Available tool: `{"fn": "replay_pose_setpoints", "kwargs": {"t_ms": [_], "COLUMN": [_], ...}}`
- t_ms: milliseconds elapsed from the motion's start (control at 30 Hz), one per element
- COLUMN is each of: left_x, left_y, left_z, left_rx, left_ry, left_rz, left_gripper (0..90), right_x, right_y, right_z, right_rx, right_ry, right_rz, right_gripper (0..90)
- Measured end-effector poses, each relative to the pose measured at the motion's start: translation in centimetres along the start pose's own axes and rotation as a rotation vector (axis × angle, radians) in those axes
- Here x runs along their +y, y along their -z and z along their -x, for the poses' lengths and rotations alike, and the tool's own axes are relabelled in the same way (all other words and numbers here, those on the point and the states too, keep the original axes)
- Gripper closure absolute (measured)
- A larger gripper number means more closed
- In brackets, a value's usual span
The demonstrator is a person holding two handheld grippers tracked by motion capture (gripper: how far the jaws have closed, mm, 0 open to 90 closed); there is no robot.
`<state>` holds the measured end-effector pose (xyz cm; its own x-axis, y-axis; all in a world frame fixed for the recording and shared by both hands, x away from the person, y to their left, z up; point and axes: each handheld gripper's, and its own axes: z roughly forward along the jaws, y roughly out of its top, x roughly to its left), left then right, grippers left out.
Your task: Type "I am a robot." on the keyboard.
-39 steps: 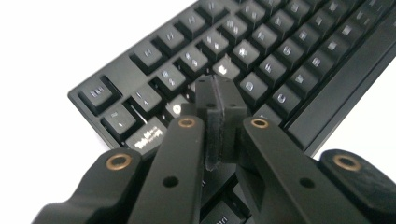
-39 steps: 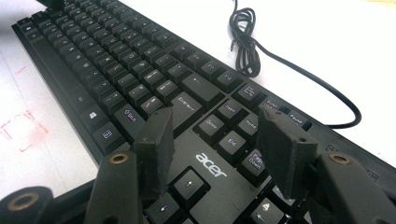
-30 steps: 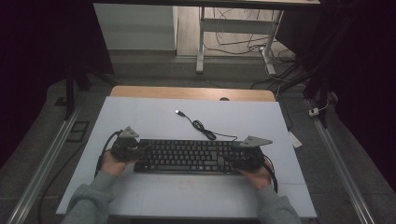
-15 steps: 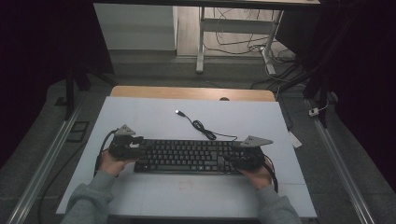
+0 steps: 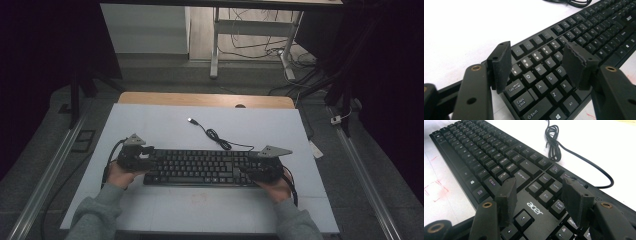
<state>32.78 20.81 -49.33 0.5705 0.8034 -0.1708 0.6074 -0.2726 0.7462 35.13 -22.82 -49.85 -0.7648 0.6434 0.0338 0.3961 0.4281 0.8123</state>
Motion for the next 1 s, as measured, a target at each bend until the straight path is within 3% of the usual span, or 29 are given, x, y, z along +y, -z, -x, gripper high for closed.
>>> {"fn": "replay_pose_setpoints", "kwargs": {"t_ms": [267, 1000], "left_x": [0.3, 1.1], "left_y": [0.1, -0.3], "left_z": [0.7, 4.2], "left_rx": [-0.026, -0.125], "left_ry": [-0.013, -0.122], "left_rz": [0.009, -0.017], "left_gripper": [40.2, 39.2], "right_x": [0.0, 0.0], "right_y": [0.0, 0.0], "right_z": [0.0, 0.0], "right_rx": [0.0, -0.004], "right_ry": [0.001, 0.004], "right_rz": [0.0, -0.005], "right_gripper": [46.5, 46.5]}}
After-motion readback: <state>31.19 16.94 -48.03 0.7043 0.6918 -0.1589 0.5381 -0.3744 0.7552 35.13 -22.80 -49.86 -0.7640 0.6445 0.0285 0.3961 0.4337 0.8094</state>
